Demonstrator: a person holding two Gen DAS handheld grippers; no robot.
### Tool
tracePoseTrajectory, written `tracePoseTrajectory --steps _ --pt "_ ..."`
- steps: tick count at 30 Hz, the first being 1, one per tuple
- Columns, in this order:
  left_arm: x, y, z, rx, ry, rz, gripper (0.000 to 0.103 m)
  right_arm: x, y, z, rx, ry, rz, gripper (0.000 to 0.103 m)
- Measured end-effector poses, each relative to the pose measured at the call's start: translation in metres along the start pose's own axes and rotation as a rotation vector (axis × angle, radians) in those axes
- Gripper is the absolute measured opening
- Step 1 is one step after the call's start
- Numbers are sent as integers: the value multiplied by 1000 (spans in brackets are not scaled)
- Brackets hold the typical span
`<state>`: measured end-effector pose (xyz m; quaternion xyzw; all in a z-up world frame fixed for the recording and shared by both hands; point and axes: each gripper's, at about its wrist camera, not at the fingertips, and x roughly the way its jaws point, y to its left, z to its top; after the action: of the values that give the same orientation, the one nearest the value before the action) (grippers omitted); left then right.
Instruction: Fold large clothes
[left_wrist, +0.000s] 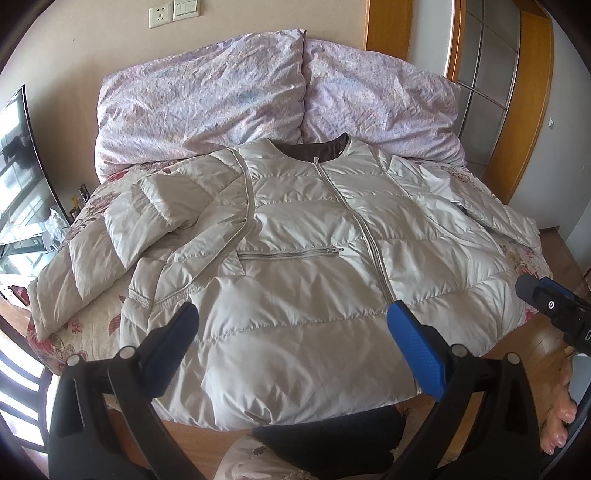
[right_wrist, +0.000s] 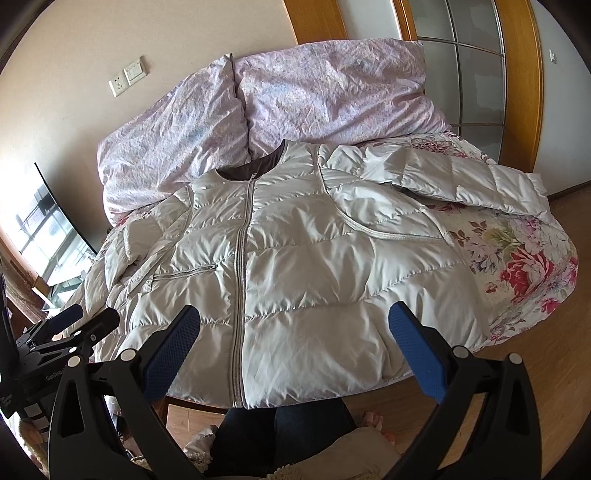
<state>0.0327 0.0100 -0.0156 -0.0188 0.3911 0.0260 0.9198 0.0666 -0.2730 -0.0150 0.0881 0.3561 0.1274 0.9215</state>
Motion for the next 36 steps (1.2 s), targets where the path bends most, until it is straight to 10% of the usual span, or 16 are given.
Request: tracePoseTrajectory --steps 11,23,26,36 --pt "52 15 27 -22 63 15 101 43 -78 35 202 -49 -99 102" --pt "105 41 52 -114 133 -96 101 94 -263 62 839 -136 -50 101" --pt "114 44 57 -131 132 -114 101 108 -299 58 971 -139 -55 78" --pt "131 64 62 -260 84 -214 101 119 -360 57 1163 -241 -74 55"
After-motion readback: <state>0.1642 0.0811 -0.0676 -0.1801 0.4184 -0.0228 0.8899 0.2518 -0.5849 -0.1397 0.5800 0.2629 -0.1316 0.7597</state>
